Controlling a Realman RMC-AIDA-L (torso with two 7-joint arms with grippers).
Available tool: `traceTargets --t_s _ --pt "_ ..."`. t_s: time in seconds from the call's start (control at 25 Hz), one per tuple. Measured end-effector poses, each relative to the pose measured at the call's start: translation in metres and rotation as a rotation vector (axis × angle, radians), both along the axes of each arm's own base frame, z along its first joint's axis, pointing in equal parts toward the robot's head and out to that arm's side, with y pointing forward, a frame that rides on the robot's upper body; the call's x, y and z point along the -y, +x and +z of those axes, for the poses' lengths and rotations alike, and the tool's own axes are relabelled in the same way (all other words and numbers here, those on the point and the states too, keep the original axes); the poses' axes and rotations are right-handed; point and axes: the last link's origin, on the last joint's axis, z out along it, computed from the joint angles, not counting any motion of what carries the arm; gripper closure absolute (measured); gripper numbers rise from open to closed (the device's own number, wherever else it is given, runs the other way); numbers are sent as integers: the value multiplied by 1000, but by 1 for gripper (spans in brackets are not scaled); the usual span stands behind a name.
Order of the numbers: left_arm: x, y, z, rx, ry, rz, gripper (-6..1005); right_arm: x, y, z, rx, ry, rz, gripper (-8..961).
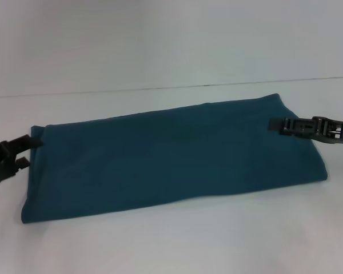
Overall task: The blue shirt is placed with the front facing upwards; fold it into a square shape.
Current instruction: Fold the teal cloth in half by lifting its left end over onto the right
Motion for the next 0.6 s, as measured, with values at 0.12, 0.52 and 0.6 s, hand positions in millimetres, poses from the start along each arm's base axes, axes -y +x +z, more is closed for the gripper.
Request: traceTargets --t_s 0.12,0.52,0.6 --pt "0 9 5 -153 -42 -180 264 0 1 1 2 2 1 299" --pt "0 3 17 -225 -65 -160 249 1 1 0 2 2 -1 299" --pt "0 3 17 -216 -62 -153 248 1 1 0 1 1 -2 299"
